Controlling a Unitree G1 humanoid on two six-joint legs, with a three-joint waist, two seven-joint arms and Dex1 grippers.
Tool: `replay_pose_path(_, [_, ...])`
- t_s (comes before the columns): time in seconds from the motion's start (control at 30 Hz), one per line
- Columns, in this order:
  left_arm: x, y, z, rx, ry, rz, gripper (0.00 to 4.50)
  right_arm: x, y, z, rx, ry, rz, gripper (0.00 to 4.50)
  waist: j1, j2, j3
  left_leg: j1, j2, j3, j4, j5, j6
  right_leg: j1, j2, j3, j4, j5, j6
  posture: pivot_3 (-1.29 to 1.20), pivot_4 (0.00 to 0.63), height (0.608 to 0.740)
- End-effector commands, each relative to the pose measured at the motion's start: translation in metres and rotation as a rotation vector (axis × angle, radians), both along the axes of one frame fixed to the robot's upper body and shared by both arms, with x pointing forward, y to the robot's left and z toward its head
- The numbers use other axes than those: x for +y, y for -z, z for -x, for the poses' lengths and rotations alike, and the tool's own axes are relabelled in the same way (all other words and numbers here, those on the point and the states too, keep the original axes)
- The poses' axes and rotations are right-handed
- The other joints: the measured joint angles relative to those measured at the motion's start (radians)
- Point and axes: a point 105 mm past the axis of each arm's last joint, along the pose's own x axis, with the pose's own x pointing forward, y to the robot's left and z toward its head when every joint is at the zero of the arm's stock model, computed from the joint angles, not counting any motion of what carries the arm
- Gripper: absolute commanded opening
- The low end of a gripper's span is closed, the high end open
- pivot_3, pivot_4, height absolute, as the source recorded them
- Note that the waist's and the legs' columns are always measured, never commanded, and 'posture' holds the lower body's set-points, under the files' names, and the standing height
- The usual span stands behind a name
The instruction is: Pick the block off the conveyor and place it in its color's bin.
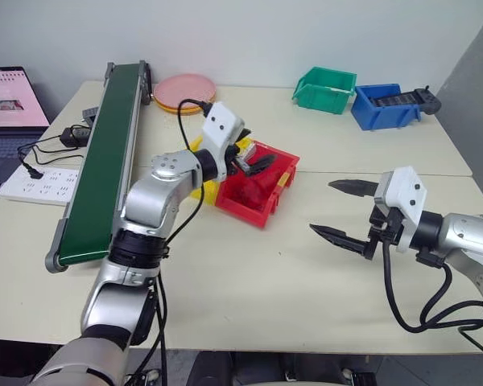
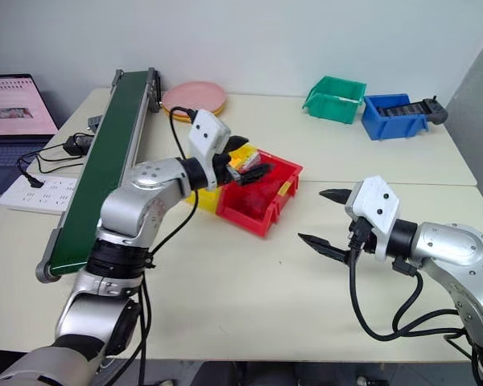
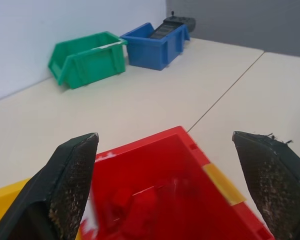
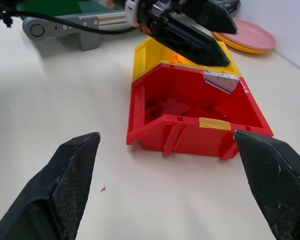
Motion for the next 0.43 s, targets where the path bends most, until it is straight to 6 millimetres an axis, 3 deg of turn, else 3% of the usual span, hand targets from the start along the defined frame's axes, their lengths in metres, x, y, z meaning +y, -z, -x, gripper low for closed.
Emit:
replay_pose_path(0.03, [0.024, 0.001, 0.019, -0.119, -0.031, -0.137, 4.44, -0.001, -0.006, -0.002, -0.083, -0.011, 0.036, 4.50, -0.003, 0.000, 0.000, 0.000, 0.000, 0.000, 0.000, 0.000, 0.000, 0.000, 0.000, 0.000, 0.000, 0.000, 0.000, 0.00, 0.150, 0.740])
replay_pose_path(0.2, [0.070, 0.021, 0.048, -0.049, -0.152, -0.123, 4.44, -0.005, 0.001, -0.009, -0.122, -0.026, 0.042, 4.50, -0.002, 0.000, 0.000, 0.000, 0.001, 0.000, -0.001, 0.000, 0.000, 0.000, 0.000, 0.000, 0.000, 0.000, 0.000, 0.00, 0.150, 0.740])
replay_pose_path(0.43, [0.072, 0.030, 0.074, -0.022, -0.137, -0.060, 4.44, -0.007, 0.010, -0.016, -0.105, -0.066, 0.060, 4.50, 0.010, 0.000, 0.000, 0.001, 0.000, -0.001, 0.000, 0.000, 0.000, 0.002, -0.001, -0.001, -0.001, 0.000, 0.000, 0.00, 0.150, 0.740])
